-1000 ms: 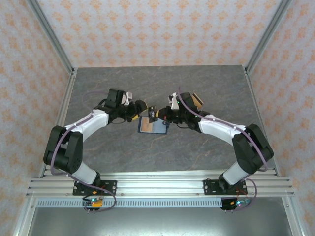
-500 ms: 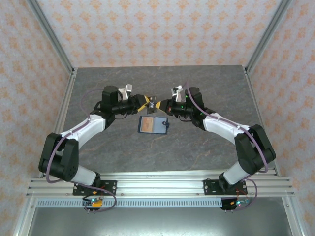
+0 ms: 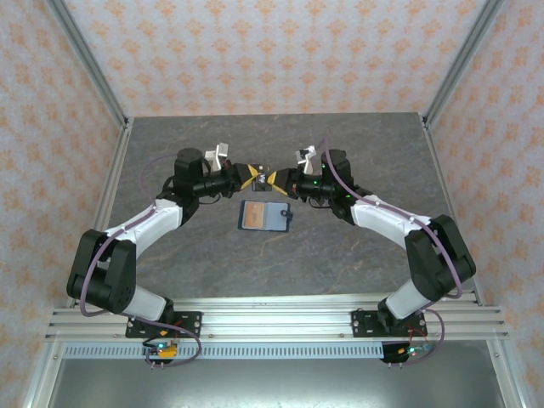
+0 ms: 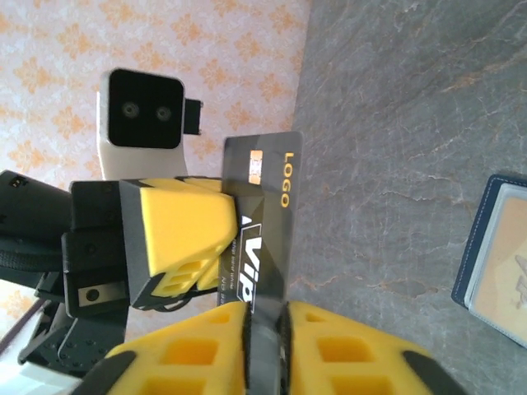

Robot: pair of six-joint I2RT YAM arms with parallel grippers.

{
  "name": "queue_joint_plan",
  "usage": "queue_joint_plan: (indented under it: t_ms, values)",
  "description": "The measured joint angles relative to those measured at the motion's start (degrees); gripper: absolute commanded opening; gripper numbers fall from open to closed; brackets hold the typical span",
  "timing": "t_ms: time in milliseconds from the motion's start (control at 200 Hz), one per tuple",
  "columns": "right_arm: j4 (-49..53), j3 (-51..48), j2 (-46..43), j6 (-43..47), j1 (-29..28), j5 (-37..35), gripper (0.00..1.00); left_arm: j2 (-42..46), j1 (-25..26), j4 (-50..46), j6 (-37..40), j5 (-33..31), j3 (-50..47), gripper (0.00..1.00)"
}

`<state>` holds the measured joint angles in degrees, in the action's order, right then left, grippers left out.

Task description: Take the credit cards out of the card holder

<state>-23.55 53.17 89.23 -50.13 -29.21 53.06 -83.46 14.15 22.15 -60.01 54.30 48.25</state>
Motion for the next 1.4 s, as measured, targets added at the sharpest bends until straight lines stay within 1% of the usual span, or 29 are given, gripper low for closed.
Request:
queue_joint_plan:
  t_ms: [115,210,255,335,375,430,495,546,596,656,721,816,941,1016,1111,1246,1401]
  values:
    - [-2.6,1.1,1.7,-2.9,0.0,0.4,0.26,1.0,0.0,0.5,-0.7,0.5,0.0,0.06]
    - [-4.0,2.4,2.9,-4.7,0.0,0.4,0.23,2.0,0.1,0.5,-1.0,0.6,0.0,0.05]
    - [-4.5,2.9,3.1,-5.2,0.0,0.4,0.19,2.2,0.1,0.5,-1.1,0.6,0.0,0.06]
    - [-4.9,3.5,3.2,-5.6,0.0,0.3,0.09,2.2,0.1,0.5,-1.1,0.6,0.0,0.07]
    - [-4.7,3.7,3.2,-5.7,0.0,0.3,0.04,2.2,0.0,0.4,-1.3,0.5,0.0,0.13]
    - [-3.7,4.3,3.2,-4.4,0.0,0.3,0.00,2.2,0.0,-0.2,-1.0,0.0,0.0,0.20]
    - [-0.3,5.8,3.2,-1.8,-0.2,-0.7,0.00,2.2,0.1,-2.3,-0.2,-0.7,0.0,0.35]
    - [4.8,7.5,3.1,2.0,-0.3,-2.8,0.00,2.2,0.0,-4.7,0.3,-1.1,0.1,0.46]
    - [11.3,9.5,2.8,7.1,-0.3,-5.8,0.00,2.0,0.0,-8.0,2.3,-1.9,0.5,0.53]
    - [18.6,11.8,2.5,12.5,-0.2,-9.7,0.00,1.3,0.0,-12.5,4.3,-3.1,1.6,0.63]
    - [26.2,14.5,2.3,19.3,0.5,-14.1,0.00,0.3,-0.1,-17.8,7.0,-5.5,3.3,0.70]
    - [34.7,17.1,2.1,28.2,3.3,-19.5,0.00,-0.9,-0.4,-25.6,10.9,-9.6,5.4,0.83]
    - [42.1,17.8,2.2,37.3,8.9,-24.6,0.00,-1.4,-0.8,-33.7,16.4,-15.1,7.3,0.96]
    - [45.7,18.0,2.5,42.1,11.7,-27.6,0.00,-1.4,-0.8,-37.6,19.0,-18.1,8.1,1.00]
    - [48.5,18.7,3.4,47.2,13.4,-29.6,0.00,-1.5,-0.8,-41.8,21.9,-21.4,9.1,1.00]
    - [50.3,20.4,5.5,54.2,13.9,-30.4,0.00,-1.5,-0.8,-45.3,24.2,-24.8,9.9,1.00]
    - [52.3,24.3,10.1,60.7,13.9,-32.2,0.00,-1.5,-0.8,-47.3,25.6,-26.4,10.1,1.00]
